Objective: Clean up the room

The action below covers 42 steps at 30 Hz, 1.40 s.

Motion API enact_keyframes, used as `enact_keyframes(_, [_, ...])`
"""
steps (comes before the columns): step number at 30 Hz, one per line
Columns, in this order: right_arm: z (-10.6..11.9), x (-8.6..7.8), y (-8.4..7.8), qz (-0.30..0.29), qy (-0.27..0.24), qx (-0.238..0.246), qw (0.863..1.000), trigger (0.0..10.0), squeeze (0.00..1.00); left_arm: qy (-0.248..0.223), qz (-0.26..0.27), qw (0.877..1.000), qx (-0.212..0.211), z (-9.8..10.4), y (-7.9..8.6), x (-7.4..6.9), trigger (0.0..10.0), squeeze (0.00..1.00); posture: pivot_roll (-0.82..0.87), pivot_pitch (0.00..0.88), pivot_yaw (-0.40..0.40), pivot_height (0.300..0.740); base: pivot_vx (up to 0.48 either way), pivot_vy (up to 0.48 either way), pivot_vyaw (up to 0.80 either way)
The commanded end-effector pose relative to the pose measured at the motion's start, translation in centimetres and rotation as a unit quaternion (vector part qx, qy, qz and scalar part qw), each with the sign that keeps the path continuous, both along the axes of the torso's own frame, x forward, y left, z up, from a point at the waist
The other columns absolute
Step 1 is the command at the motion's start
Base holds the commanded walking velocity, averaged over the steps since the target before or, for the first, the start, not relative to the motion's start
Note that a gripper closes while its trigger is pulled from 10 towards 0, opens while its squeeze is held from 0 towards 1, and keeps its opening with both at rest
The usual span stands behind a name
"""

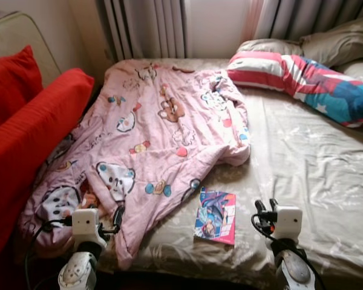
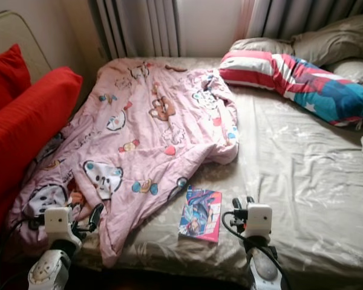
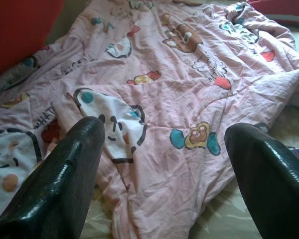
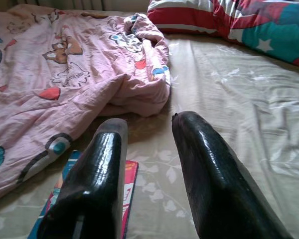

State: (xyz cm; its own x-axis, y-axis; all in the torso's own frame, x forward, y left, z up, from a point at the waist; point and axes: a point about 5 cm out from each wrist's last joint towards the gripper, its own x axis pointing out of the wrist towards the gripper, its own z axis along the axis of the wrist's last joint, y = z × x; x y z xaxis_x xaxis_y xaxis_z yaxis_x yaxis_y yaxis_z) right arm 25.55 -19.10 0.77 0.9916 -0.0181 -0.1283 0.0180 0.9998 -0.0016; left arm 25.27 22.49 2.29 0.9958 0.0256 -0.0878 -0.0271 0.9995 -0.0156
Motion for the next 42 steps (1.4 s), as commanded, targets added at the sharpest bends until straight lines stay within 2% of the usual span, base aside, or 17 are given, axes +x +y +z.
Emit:
enact_keyframes(1, [-0.1,-0.1,0.7,0.016,0.003,-0.004,1.0,10.0,0.0,0.002,0.002,1.0,0.005,0.1,0.3,-0.1,10.0,0.0,-0.05,0.0,0.067,0.74,0.0,0.0,0.0])
enact_keyframes(6, [0.4,0.4,1.3,0.036,-0.003,-0.009,0.999,10.0,0.0,0.004,-0.001,1.0,0.008,0.3,0.4,0.4,10.0,0.0,-0.09,0.0,0.075,0.74,0.0,0.0,0.0])
enact_keyframes(12, [0.5,0.5,0.8,0.024,-0.002,-0.014,1.0,10.0,0.0,-0.005,-0.01,1.0,0.007,0.9,0.0,1.0,10.0,0.0,-0.07,0.0,0.075,0.74,0.0,0.0,0.0])
enact_keyframes(20, [0.3,0.2,1.0,0.025,0.005,-0.013,1.0,10.0,0.0,-0.006,-0.003,1.0,0.008,0.6,0.2,0.2,10.0,0.0,-0.05,0.0,0.06,0.725,0.0,0.0,0.0])
enact_keyframes(27, [0.6,0.6,1.2,0.031,0.006,-0.01,0.999,10.0,0.0,-0.007,-0.001,1.0,0.008,0.7,0.1,0.0,10.0,0.0,-0.04,0.0,0.06,0.68,0.0,0.0,0.0])
enact_keyframes(42, [0.8,0.7,1.5,0.041,-0.002,-0.004,0.999,10.0,0.0,-0.006,-0.004,1.0,0.007,1.0,-0.2,0.1,10.0,0.0,-0.02,0.02,0.057,0.68,0.0,0.0,0.0])
